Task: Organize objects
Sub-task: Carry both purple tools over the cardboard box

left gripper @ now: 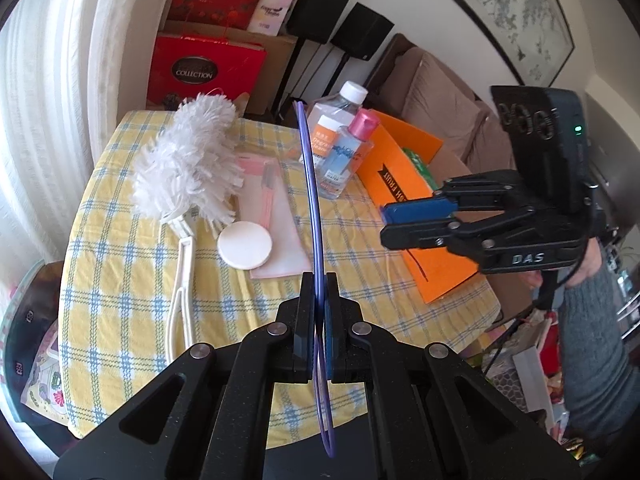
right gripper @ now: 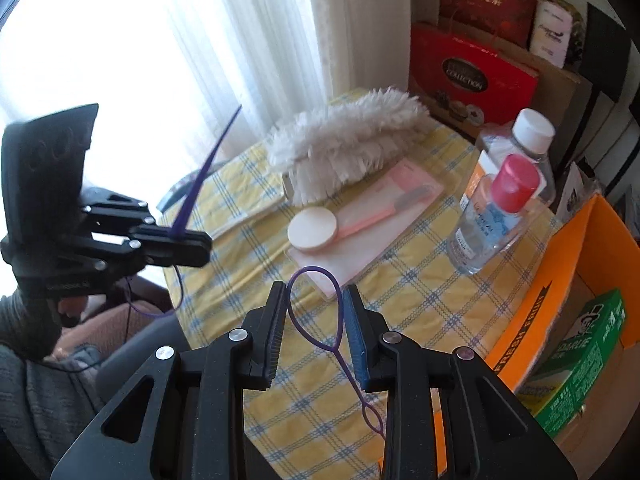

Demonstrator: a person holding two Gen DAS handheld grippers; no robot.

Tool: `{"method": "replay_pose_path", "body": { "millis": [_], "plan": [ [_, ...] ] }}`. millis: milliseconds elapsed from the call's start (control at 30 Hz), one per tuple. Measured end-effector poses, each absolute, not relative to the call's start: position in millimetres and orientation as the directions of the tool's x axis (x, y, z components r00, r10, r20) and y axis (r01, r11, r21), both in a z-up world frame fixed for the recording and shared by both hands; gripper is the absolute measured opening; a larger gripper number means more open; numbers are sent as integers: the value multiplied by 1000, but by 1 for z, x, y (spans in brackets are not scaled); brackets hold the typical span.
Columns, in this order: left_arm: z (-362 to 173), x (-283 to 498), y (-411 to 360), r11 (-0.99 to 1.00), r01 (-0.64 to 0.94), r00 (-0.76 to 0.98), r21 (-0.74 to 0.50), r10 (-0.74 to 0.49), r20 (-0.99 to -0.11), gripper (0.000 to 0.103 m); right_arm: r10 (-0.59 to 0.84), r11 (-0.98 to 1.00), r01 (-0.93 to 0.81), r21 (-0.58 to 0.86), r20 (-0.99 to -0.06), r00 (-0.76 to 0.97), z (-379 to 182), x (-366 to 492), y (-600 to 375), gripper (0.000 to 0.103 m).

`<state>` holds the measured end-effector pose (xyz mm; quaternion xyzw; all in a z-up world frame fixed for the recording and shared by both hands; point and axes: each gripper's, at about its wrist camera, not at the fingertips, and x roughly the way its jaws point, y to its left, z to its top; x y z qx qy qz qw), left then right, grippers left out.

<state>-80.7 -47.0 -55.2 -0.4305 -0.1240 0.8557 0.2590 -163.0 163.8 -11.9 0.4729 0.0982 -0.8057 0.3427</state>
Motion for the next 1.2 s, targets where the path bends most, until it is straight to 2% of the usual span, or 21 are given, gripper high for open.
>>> {"method": "replay_pose_path", "body": {
  "millis": [200,467,800,1200],
  "plan": [
    [-34,-86,-20,-830,-374,-497,-414,556,-666,3,-500,-800,559,217,-756,-422,26,-133,177,28],
    [4,-100,21,-799,-433,-498,-418,599,-627,3,-464,-856,471,212,-716,-521,61,-119,209,28],
    [39,-119,78,-792,-465,-530,-396,607,-592,3,-315,-945,287,155,-662,-680,84,-101,260,28],
    [48,-134,140,-819,-465,-555,-337,566,-610,3,-180,-982,110,151,-609,-772,81,-80,311,28]
  ]
}}
